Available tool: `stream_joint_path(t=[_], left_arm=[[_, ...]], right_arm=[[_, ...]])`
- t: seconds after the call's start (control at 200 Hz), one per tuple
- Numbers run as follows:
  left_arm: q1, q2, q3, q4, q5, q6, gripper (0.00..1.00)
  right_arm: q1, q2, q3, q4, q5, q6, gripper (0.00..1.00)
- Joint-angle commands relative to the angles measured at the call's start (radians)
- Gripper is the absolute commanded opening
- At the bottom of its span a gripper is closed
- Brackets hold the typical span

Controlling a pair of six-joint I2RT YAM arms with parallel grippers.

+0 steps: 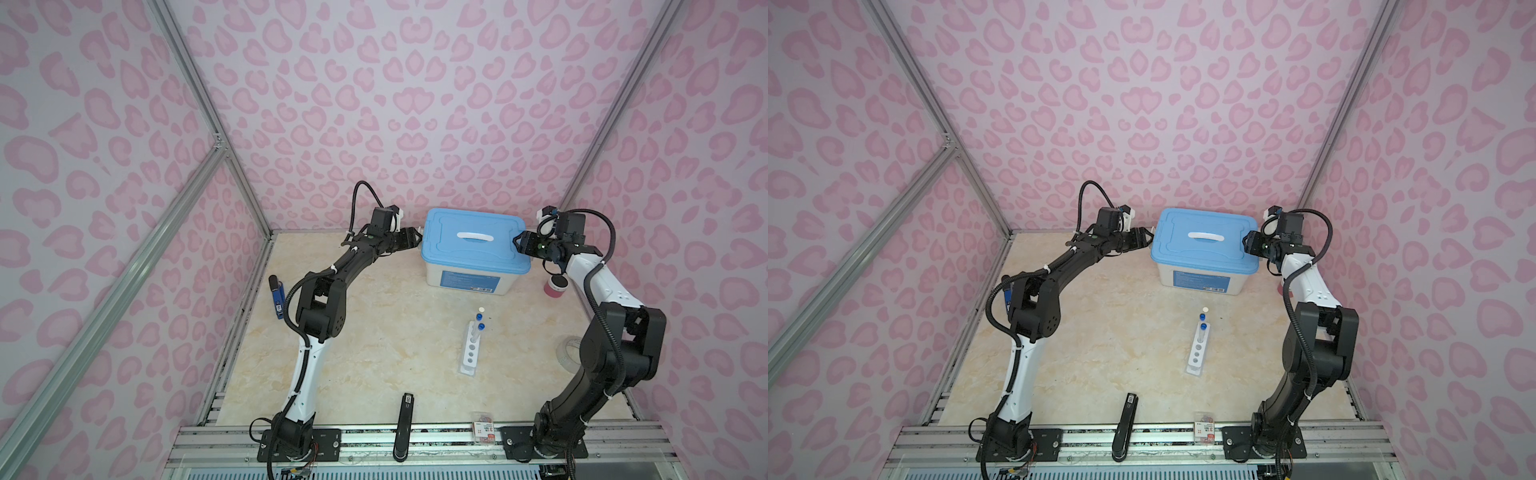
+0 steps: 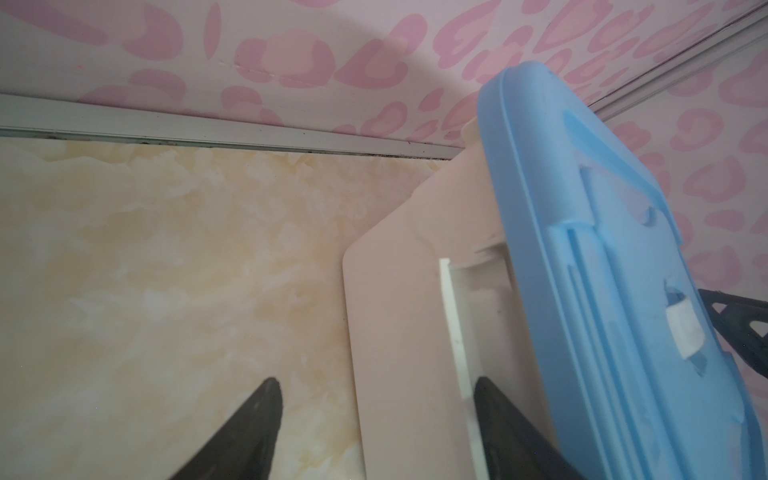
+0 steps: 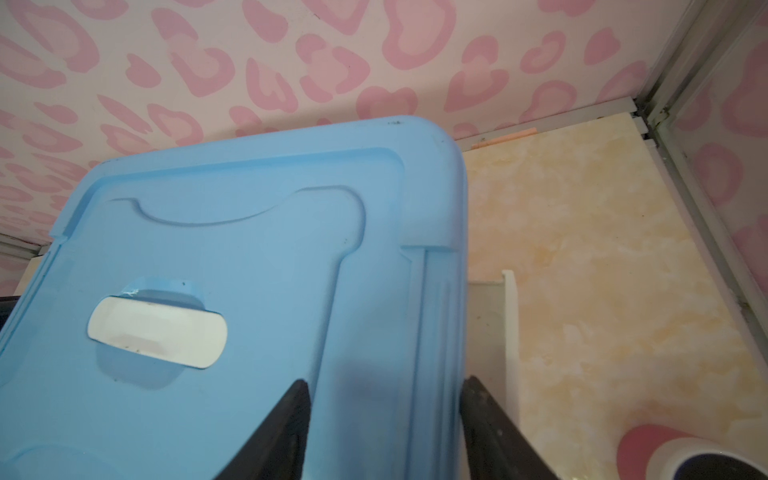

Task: Organize the chemistry lab equipment
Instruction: 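Shift the lid with both grippers toward the left gripper to seat it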

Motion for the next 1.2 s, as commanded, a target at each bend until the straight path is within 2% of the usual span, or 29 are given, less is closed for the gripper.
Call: stream_joint_path(t=[0.0,0.145,0.39,0.89,1.195], left_arm=[[0.003,-0.38,-0.015,-0.005,-0.046,0.034,0.74],[-0.001,-0.416,-0.037,-0.003,-0.058,0.041,0.73],[-0.008,-0.525,-0.106,0.01,-0.142,0.091,0.73],[-0.069,-0.654,-0.181,0.037,-0.293,0.197,0.73],[-0.064,-0.684,-0.213,0.147,-0.261,0.185,0.74]], right_arm=[[0.01,0.014,-0.006,-0.012,-0.032,-0.007,0.58],[0.018,0.028,0.008,-0.013,-0.04,-0.012,0.58],[0.035,0.043,0.025,-0.014,-0.041,-0.014,0.58],[0.068,0.049,0.034,-0.02,-0.032,-0.015,0.56],[0.073,0.05,0.028,-0.017,-0.03,-0.015,0.56]])
